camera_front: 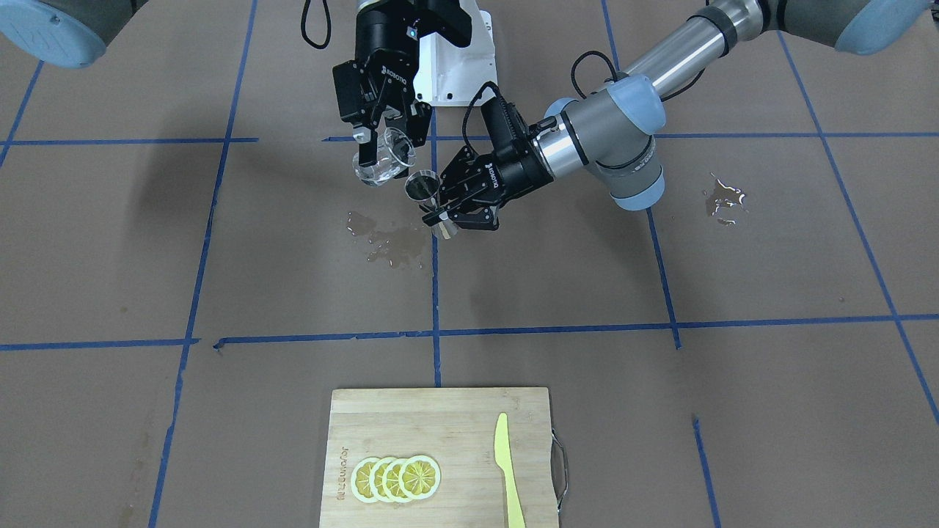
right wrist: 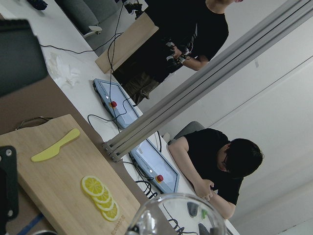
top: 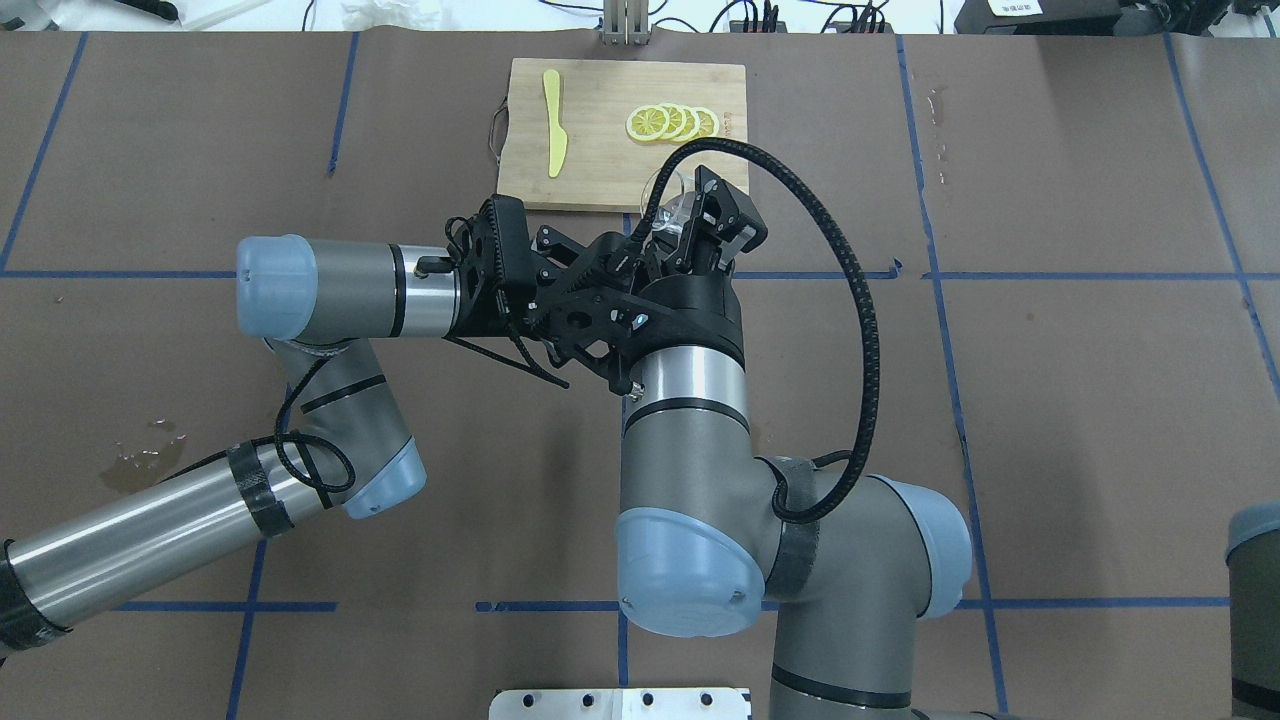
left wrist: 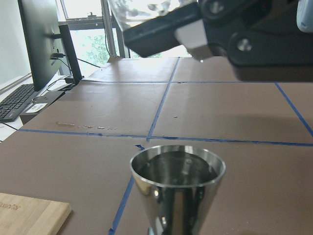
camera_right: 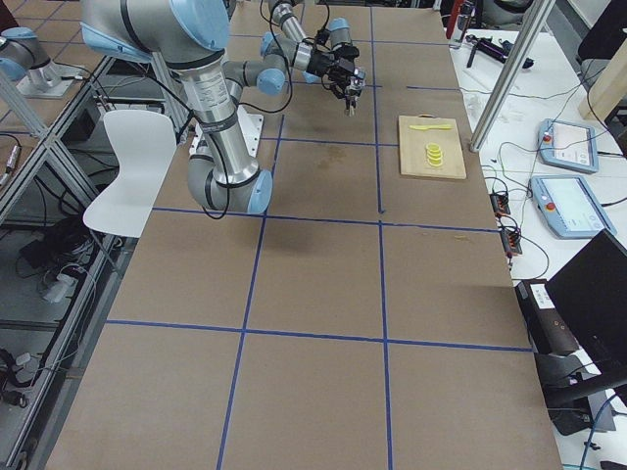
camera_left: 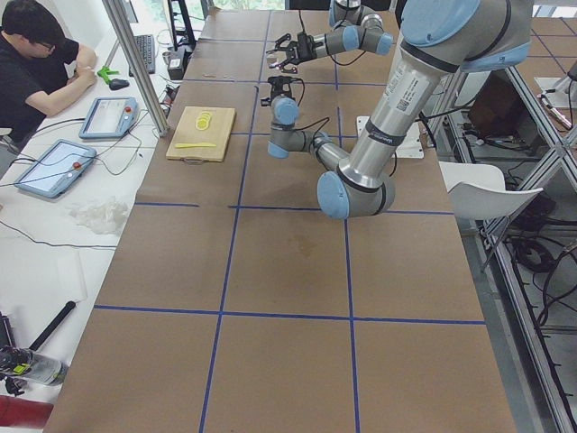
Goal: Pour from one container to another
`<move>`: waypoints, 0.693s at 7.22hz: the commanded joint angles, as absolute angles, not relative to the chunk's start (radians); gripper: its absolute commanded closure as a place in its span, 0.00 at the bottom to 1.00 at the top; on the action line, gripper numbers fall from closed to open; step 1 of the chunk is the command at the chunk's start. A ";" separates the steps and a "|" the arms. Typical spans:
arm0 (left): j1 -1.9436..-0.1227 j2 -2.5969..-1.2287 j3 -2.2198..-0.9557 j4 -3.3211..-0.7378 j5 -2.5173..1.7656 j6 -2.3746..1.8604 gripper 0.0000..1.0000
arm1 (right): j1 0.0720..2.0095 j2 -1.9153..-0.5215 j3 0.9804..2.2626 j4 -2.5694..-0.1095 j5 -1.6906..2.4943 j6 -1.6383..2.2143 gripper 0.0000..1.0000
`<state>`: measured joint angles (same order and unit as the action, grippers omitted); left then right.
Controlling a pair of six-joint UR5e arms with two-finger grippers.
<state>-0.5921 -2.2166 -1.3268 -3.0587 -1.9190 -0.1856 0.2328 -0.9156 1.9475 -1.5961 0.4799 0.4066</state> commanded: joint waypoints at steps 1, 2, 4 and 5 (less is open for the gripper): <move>-0.592 -2.215 -1.327 -3.060 -1.917 -0.186 1.00 | 0.233 -0.925 1.954 -1.585 0.483 0.414 1.00; -0.594 -2.215 -1.328 -3.060 -1.917 -0.186 1.00 | 0.233 -0.927 1.954 -1.585 0.483 0.414 1.00; -0.609 -2.209 -1.336 -3.063 -1.919 -0.189 1.00 | 0.233 -0.927 1.954 -1.585 0.483 0.413 1.00; -0.620 -2.191 -1.357 -3.069 -1.919 -0.189 1.00 | 0.233 -0.936 1.954 -1.585 0.483 0.413 1.00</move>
<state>-0.6072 -2.2061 -1.3387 -3.0640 -1.9188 -0.1879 0.2332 -0.9285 1.9542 -1.5846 0.4832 0.4132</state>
